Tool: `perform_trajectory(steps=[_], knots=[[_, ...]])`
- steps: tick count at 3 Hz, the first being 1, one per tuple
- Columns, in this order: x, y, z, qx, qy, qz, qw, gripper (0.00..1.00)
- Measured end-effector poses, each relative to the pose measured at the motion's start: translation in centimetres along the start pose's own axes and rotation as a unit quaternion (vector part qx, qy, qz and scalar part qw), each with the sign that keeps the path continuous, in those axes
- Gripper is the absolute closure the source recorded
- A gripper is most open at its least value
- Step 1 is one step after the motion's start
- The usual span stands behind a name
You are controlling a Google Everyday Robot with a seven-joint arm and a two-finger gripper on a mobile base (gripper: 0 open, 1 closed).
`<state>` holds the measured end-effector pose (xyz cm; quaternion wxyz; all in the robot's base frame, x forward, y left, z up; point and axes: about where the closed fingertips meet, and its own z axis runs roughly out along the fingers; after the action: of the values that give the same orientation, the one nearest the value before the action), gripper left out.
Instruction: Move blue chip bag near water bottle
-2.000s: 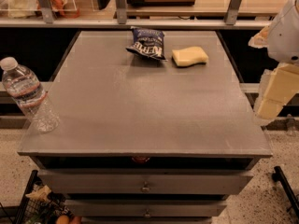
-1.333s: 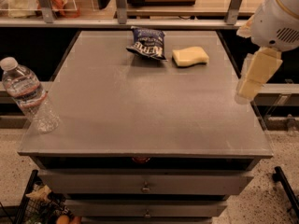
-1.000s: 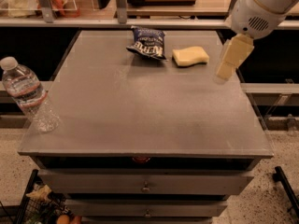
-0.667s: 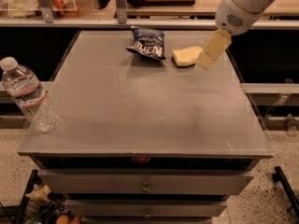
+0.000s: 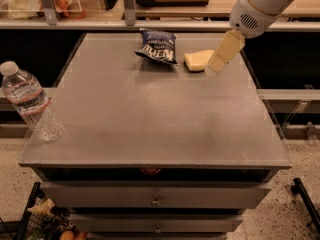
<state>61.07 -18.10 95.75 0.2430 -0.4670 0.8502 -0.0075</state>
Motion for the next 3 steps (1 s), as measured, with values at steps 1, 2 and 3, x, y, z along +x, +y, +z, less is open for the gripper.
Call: perform_trajectory(steps=[1,2,3], knots=[[-1.1,-0.9,0.8,0.011,-0.023,0.034,0.9991,0.00],[-4.3,-3.1,3.3,0.013,-0.048,0.074,0.9960,0.00],[-9.5,-5.2,4.7,0.019,-0.084,0.103,0.9909,0.00]])
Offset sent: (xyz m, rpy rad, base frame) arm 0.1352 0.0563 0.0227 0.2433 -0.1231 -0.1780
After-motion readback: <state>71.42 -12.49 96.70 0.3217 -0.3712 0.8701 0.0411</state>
